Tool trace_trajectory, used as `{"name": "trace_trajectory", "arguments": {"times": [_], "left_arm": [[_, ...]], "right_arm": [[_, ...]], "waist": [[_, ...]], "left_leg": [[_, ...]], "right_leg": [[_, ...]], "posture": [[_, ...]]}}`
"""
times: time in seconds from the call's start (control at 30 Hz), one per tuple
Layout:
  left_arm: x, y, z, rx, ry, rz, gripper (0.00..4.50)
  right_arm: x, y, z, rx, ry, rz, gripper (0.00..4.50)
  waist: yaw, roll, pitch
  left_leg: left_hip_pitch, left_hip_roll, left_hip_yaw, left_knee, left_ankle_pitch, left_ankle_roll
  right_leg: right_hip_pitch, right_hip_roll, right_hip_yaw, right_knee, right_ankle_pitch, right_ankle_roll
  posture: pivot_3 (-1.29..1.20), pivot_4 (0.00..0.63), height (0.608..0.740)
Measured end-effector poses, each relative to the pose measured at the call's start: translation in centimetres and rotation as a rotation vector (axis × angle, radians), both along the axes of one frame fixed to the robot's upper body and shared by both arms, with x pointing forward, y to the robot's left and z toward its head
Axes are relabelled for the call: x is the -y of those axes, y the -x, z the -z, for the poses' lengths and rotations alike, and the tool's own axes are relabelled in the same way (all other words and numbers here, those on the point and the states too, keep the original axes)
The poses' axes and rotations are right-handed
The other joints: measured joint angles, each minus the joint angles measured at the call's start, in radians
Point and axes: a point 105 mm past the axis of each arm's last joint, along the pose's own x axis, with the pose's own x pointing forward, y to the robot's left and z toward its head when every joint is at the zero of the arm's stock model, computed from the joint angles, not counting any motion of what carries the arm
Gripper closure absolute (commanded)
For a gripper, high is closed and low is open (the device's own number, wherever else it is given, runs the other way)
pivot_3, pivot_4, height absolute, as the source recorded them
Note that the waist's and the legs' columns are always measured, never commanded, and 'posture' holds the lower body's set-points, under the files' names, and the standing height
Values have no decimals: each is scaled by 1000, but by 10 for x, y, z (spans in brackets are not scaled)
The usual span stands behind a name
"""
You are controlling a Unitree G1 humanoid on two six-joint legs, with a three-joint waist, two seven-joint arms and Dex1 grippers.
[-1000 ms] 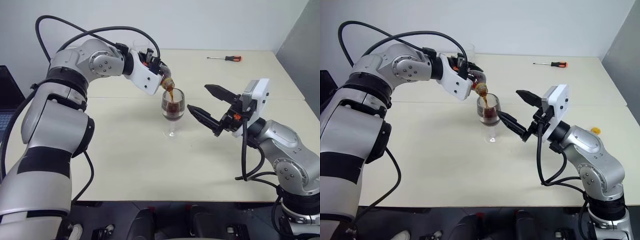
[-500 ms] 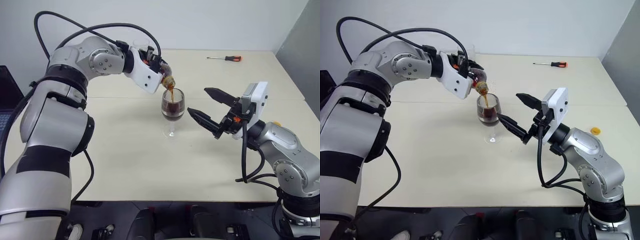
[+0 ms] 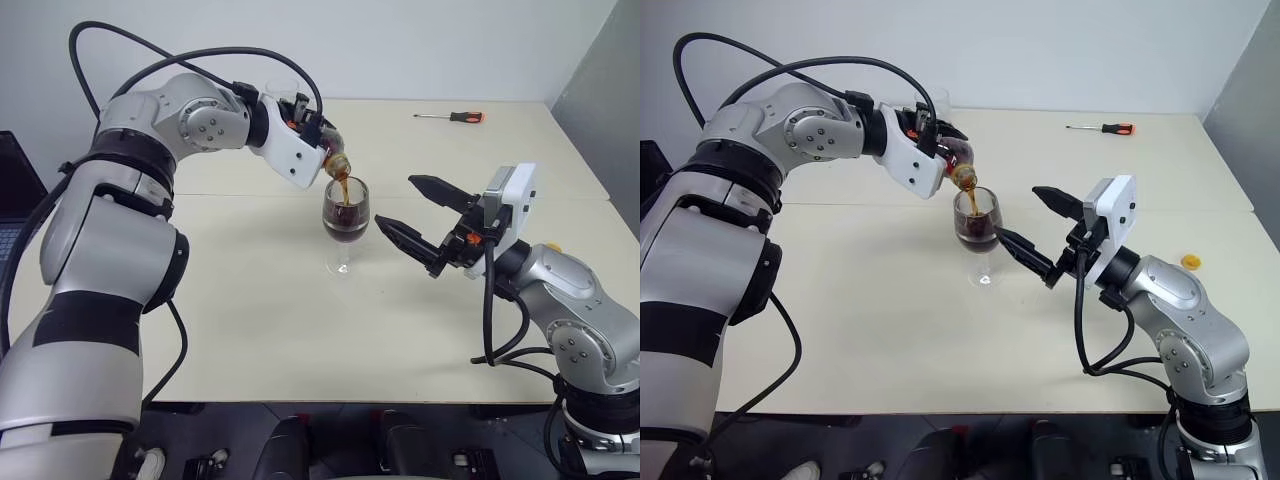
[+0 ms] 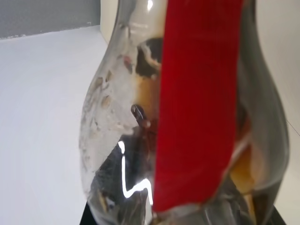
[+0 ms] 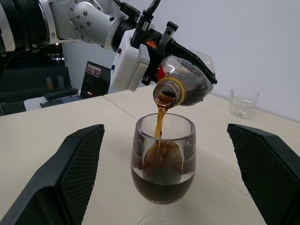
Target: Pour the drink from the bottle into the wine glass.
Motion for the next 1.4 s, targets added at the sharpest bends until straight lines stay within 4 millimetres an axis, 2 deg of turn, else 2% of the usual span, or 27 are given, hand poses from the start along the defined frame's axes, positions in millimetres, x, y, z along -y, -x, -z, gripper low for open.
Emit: {"name": "trace_trajectory", "arguments": {"times": [1.17, 1.4], "left_arm": [[0, 2, 2, -14, -16, 9, 3186], [1, 3, 0, -72, 54, 4, 3186]], "right_arm": [[0, 0, 2, -6, 2, -3, 0], [0, 1, 2, -7, 6, -7, 0]], "waist": [[0, 0, 0], [-1, 0, 0]], "left_leg": [[0, 0, 0, 0, 0, 0], [0, 0, 0, 0, 0, 0]], "right_leg": [[0, 0, 0, 0, 0, 0], [0, 0, 0, 0, 0, 0]], "posture": [[0, 150, 740], [0, 150, 740]]}}
